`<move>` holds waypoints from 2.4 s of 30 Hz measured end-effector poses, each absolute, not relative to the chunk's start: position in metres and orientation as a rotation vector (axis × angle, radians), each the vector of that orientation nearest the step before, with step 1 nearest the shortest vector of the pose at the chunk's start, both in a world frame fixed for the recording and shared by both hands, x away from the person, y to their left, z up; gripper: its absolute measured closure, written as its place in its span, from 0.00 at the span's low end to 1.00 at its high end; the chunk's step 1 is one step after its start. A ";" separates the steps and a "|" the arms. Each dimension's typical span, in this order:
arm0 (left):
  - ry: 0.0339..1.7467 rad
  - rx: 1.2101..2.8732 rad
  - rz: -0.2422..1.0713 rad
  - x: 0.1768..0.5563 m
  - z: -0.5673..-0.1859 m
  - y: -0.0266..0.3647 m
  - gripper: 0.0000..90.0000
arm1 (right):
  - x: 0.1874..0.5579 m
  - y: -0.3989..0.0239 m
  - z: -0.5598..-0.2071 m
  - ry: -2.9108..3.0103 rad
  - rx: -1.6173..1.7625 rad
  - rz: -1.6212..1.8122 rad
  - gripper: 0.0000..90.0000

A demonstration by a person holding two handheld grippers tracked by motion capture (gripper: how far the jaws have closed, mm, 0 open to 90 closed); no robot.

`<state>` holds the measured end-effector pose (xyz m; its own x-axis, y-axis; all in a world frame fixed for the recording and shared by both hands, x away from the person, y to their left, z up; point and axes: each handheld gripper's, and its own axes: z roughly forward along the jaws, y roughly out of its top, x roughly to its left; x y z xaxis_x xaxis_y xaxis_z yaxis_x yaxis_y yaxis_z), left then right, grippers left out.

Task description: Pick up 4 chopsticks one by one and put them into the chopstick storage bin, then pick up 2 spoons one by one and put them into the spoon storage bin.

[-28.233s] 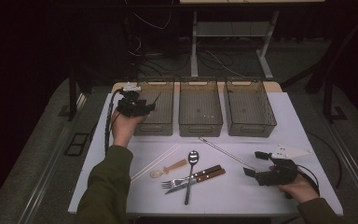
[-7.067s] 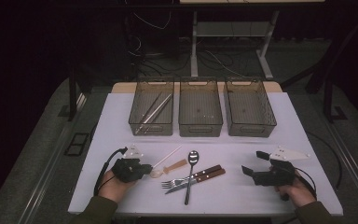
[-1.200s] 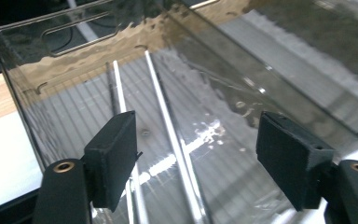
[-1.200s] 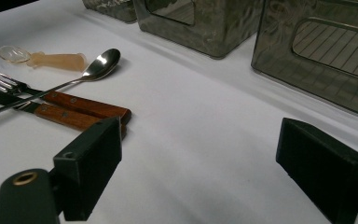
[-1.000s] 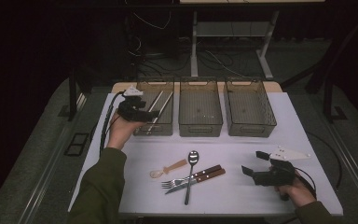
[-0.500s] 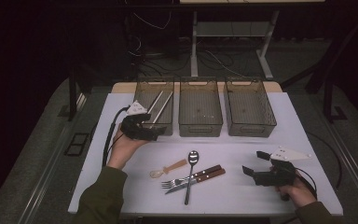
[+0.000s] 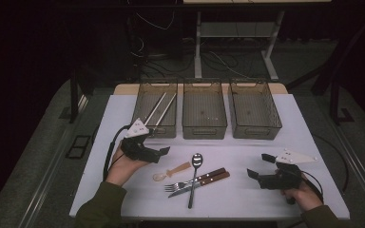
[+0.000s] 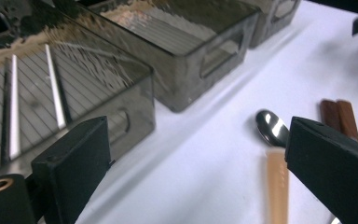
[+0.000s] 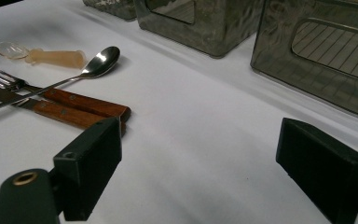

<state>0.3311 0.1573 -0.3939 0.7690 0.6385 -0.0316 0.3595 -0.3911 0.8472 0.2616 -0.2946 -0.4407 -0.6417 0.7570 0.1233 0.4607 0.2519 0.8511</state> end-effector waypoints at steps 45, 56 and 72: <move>0.587 2.197 0.155 0.309 -0.435 0.115 0.44 | 0.262 -0.292 -0.442 2.243 1.096 1.322 0.16; 0.570 2.216 0.115 0.324 -0.436 0.103 0.54 | 0.262 -0.292 -0.442 2.237 1.105 1.323 0.16; 0.538 2.304 0.082 0.328 -0.445 0.087 0.67 | 0.262 -0.292 -0.442 2.247 1.100 1.318 0.16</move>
